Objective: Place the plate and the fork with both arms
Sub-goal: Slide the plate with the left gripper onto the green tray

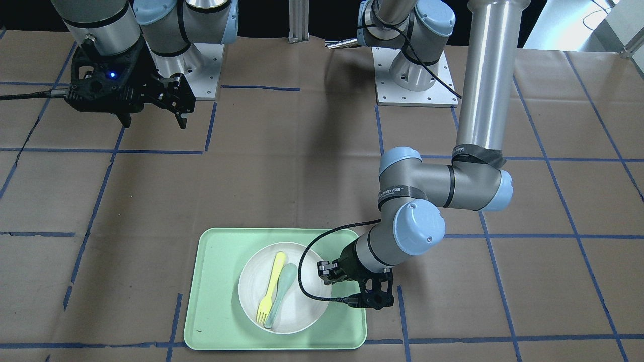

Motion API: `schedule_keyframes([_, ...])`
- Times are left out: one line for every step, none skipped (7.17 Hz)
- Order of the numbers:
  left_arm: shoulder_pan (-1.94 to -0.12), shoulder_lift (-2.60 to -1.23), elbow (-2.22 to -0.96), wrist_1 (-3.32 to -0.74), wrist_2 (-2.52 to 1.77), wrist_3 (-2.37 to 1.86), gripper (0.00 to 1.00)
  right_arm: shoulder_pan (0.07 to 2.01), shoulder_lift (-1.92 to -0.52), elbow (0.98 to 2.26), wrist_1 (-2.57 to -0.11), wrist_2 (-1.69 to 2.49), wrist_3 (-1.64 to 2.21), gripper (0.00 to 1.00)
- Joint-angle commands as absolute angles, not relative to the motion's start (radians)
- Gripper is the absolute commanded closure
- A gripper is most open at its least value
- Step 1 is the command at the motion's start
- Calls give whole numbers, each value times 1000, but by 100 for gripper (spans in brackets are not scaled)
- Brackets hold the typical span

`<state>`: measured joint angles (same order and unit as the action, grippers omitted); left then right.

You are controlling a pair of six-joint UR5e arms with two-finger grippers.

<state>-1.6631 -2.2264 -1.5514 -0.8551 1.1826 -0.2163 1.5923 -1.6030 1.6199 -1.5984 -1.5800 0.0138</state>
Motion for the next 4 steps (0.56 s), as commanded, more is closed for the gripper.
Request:
schedule_keyframes([-1664,-2243,-1551,-819,1183,-218,98,1592,-1603,1620,-1598,-1580,14,0])
schedule_keyframes([-1664,-2250,-1549,-801,1181,-219,96,1592,-1603,1620,-1598,-1580,14,0])
schedule_keyframes([-1664,-2250,-1549,-798,1181,-219,88,1592,-1603,1620,-1598,-1580,14,0])
schedule_keyframes([-1664,-2250,-1551,-798,1184,-219,52,1592,-1603,1620,-1598,-1580,12,0])
